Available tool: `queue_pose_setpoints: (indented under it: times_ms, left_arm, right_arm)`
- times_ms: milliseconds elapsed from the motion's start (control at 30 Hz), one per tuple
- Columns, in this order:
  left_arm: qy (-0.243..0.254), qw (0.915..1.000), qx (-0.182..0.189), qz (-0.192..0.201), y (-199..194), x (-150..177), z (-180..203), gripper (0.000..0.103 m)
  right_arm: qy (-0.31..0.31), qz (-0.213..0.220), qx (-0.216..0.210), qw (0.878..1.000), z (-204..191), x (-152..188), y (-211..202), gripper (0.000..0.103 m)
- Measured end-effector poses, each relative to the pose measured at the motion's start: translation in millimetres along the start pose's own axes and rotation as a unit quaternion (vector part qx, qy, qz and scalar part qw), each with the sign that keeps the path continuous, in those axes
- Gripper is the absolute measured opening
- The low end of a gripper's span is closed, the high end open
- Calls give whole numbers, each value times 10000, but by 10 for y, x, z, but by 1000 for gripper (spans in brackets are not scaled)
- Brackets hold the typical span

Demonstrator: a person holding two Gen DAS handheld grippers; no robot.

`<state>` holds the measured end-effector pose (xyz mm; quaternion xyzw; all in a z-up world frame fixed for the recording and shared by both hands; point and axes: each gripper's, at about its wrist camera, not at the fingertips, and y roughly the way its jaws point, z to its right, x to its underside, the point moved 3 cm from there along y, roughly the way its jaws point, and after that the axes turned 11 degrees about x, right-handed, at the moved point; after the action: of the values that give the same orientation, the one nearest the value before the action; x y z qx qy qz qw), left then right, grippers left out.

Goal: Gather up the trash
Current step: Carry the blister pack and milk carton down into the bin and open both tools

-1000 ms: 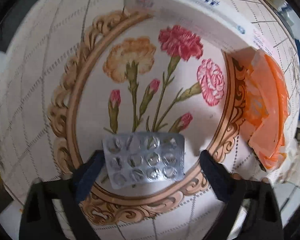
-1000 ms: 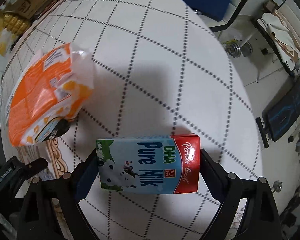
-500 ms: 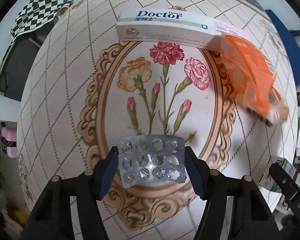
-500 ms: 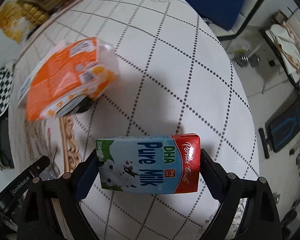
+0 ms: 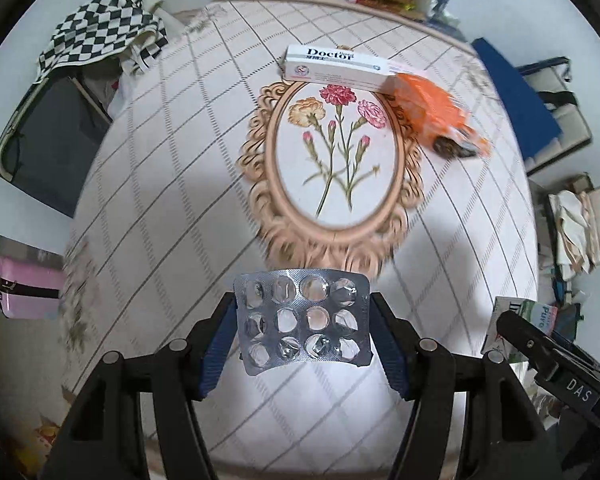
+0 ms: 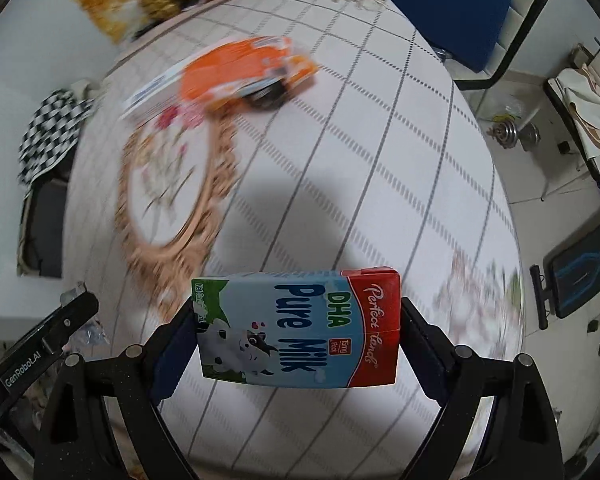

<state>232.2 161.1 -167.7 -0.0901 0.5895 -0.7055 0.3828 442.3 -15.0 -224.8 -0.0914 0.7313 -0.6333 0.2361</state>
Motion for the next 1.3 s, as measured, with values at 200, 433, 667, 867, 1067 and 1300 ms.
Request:
queue_pose_setpoints:
  times_ms: [200, 433, 667, 867, 1067, 1300]
  left_arm:
    - [264, 9988, 374, 193, -340, 583, -138, 62]
    - [119, 9963, 817, -236, -511, 1684, -557, 62]
    - [-335, 9809, 1259, -1442, 222, 2788, -1015, 62]
    - [-928, 9684, 1252, -1947, 1470, 3242, -1375, 62]
    - [-1368, 9597, 1254, -2108, 2856, 3510, -1719, 66]
    - [-1315, 9595, 993, -2287, 3462, 3812, -2100, 96]
  right_arm:
    - [63, 286, -132, 9995, -151, 1089, -551, 94]
    - [590, -66, -294, 9978, -108, 2682, -732, 94]
    - [1101, -1182, -821, 9834, 98, 3899, 42, 94]
    - [1788, -2012, -1168, 9560, 305, 4516, 1380, 94]
    - [2067, -2250, -1373, 9422, 334, 4697, 2718, 94]
    - [1884, -2439, -1343, 9418, 89, 4704, 3893, 95]
